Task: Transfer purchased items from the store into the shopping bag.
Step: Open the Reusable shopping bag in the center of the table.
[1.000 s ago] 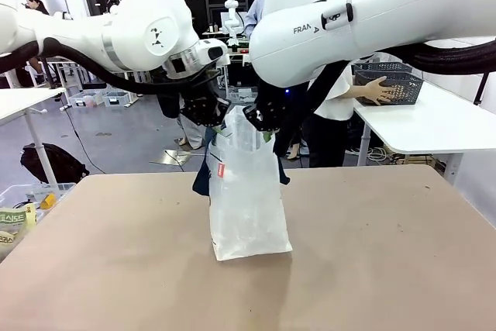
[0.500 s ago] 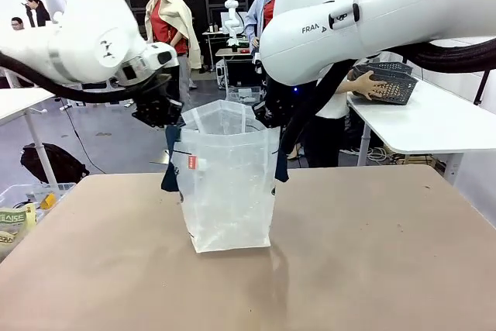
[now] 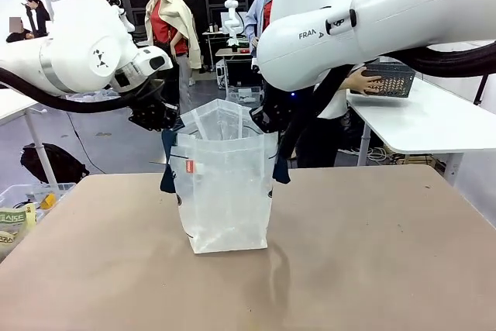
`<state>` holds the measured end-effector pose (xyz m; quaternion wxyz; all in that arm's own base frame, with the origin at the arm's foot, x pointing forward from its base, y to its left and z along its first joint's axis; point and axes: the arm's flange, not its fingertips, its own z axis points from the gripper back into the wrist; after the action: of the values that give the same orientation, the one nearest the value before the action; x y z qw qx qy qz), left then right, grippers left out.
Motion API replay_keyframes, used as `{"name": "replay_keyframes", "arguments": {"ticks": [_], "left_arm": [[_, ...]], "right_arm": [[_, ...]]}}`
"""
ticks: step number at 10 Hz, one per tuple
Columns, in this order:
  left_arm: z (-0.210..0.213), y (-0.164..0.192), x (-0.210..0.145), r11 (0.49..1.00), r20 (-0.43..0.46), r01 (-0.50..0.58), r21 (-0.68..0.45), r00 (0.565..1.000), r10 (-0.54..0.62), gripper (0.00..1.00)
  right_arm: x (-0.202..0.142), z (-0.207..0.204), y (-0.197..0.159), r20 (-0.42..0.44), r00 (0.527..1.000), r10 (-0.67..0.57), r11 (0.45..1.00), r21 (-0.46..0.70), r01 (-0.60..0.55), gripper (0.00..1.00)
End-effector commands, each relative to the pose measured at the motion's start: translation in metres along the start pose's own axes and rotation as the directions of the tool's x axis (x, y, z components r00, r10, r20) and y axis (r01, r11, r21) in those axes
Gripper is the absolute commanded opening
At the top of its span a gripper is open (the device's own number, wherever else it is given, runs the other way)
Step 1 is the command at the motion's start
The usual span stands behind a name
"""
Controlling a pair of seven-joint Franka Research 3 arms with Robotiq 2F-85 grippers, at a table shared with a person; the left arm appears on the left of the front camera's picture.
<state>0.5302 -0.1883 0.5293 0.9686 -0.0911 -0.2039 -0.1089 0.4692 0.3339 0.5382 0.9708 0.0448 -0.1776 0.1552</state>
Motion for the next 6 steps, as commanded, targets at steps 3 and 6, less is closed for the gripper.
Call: {"name": "replay_keyframes", "arguments": {"ticks": [3, 6], "left_arm": [[-0.011, -0.024, -0.007, 0.997, -0.077, 0.079, 0.013, 0.994, -0.078, 0.00], [-0.010, -0.027, -0.010, 0.998, -0.059, 0.069, -0.001, 0.996, -0.069, 0.00]], "right_arm": [[-0.011, -0.008, 0.017, -0.012, 1.000, 0.007, 1.000, 0.006, -0.007, 0.00], [-0.007, -0.002, 0.019, -0.008, 0.999, 0.031, 0.999, 0.010, -0.031, 0.00]]}}
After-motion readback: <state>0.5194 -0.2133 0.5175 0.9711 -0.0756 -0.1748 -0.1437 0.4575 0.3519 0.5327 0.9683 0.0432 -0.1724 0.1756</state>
